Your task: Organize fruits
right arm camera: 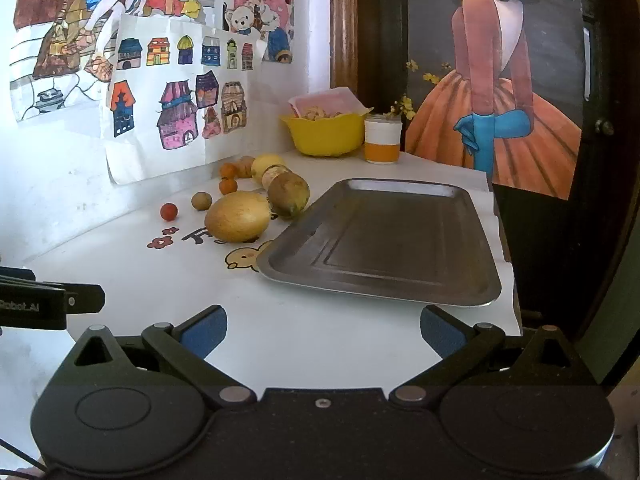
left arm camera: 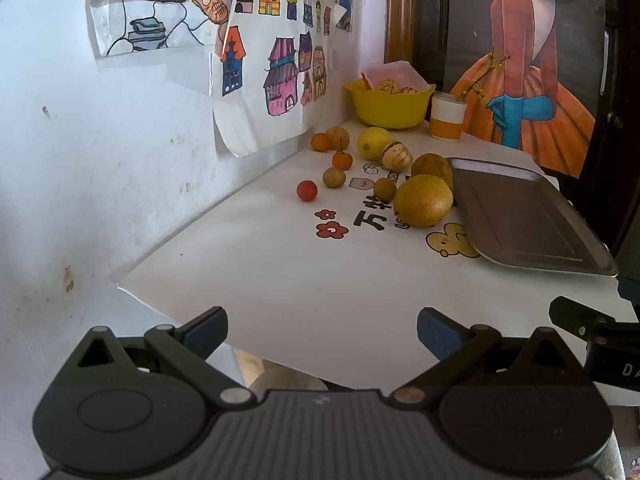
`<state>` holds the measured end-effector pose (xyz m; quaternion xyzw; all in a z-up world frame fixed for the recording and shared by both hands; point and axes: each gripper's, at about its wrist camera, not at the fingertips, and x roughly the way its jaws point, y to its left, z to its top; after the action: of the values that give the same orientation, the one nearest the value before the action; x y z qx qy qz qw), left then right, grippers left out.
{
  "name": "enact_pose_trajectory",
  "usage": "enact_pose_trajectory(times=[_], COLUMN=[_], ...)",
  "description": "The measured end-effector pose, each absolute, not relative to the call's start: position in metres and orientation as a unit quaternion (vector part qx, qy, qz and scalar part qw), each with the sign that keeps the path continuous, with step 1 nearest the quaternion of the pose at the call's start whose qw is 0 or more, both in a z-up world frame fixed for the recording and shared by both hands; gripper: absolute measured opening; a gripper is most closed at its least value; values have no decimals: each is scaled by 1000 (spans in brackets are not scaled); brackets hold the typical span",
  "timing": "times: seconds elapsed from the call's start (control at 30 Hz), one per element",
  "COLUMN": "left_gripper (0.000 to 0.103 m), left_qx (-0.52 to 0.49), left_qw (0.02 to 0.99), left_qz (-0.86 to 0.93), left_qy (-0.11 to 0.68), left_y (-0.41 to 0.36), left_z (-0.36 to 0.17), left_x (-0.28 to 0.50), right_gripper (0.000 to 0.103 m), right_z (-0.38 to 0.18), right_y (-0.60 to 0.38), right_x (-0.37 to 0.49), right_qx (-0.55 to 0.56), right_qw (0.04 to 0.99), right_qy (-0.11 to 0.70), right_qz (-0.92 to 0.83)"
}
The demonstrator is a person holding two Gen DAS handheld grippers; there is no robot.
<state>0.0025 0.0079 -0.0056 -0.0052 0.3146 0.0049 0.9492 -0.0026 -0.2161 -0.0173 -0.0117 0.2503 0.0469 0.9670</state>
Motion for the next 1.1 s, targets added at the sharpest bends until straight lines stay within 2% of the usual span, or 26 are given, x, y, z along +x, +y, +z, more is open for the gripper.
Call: enact_pose_trajectory(times=[1.1], left_gripper=[102], left_qx=[7], left_qw=[947], left_qz=[12], left_qy=[322], left_y=[2], left_z=[-5], left_x=[12], right_gripper=[102], right_z=[-19], right_y=[-219], right_x=[0], right_qx=[-12], right_qw=[965], right_qy=[259], right_qz=[42])
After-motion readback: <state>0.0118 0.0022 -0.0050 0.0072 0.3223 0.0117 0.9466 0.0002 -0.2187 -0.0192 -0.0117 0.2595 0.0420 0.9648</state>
